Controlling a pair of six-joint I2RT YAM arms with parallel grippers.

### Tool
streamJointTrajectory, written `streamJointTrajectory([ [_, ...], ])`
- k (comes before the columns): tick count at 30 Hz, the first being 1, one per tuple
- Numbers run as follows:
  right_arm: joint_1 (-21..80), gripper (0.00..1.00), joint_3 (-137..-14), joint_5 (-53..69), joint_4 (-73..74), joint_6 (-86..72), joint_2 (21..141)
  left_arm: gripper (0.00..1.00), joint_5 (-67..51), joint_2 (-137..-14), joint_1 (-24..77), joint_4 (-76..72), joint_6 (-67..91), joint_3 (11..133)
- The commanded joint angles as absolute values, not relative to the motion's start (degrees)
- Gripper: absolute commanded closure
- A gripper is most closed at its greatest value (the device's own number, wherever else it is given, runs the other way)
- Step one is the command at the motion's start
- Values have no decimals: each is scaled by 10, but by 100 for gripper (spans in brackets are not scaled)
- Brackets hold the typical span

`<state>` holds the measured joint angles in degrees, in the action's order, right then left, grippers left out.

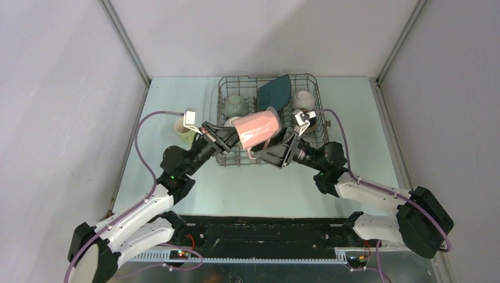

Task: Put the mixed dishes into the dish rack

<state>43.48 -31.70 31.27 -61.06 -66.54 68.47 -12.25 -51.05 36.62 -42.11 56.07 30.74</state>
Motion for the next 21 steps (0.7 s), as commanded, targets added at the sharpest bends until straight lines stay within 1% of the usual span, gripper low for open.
streamJointTrajectory([
  [1, 445, 21, -347, 290, -645, -661, 679, 100, -125, -468, 362, -420, 534, 346],
  [3, 452, 25, -357, 280, -633, -654, 680, 100, -142, -469, 362, -417, 538, 349],
  [4, 456, 29, -362, 276, -631, -649, 681, 100, -147, -475, 362, -417, 541, 351],
  [7, 466, 37, -372, 268, -638, -647, 694, 100, -168, -490, 362, -428, 551, 354],
  [8, 471, 43, -379, 269, -640, -647, 698, 100, -170, -498, 362, -432, 553, 353],
  [9, 473, 46, -382, 274, -645, -647, 706, 100, -173, -501, 362, -436, 557, 353],
  [11, 476, 56, -391, 280, -651, -649, 715, 100, -182, -508, 362, -441, 557, 354],
  [12, 478, 69, -392, 282, -651, -650, 718, 100, -183, -511, 362, -443, 557, 354],
  [13, 478, 77, -393, 282, -651, -650, 719, 100, -184, -511, 362, -444, 556, 354],
  [14, 478, 90, -394, 281, -647, -649, 719, 100, -184, -511, 362, -443, 555, 353],
  [15, 478, 96, -394, 280, -645, -647, 719, 100, -183, -510, 362, -437, 552, 354],
  [16, 477, 100, -394, 278, -638, -643, 716, 100, -183, -509, 362, -433, 550, 354],
  [17, 476, 100, -394, 278, -635, -640, 714, 100, -182, -507, 362, -427, 546, 354],
  [18, 474, 100, -394, 277, -624, -634, 708, 97, -183, -505, 362, -424, 537, 353],
  [19, 470, 100, -394, 277, -617, -630, 705, 86, -184, -499, 362, -422, 530, 349],
  [21, 461, 100, -394, 273, -583, -609, 690, 73, -171, -482, 362, -410, 517, 340],
])
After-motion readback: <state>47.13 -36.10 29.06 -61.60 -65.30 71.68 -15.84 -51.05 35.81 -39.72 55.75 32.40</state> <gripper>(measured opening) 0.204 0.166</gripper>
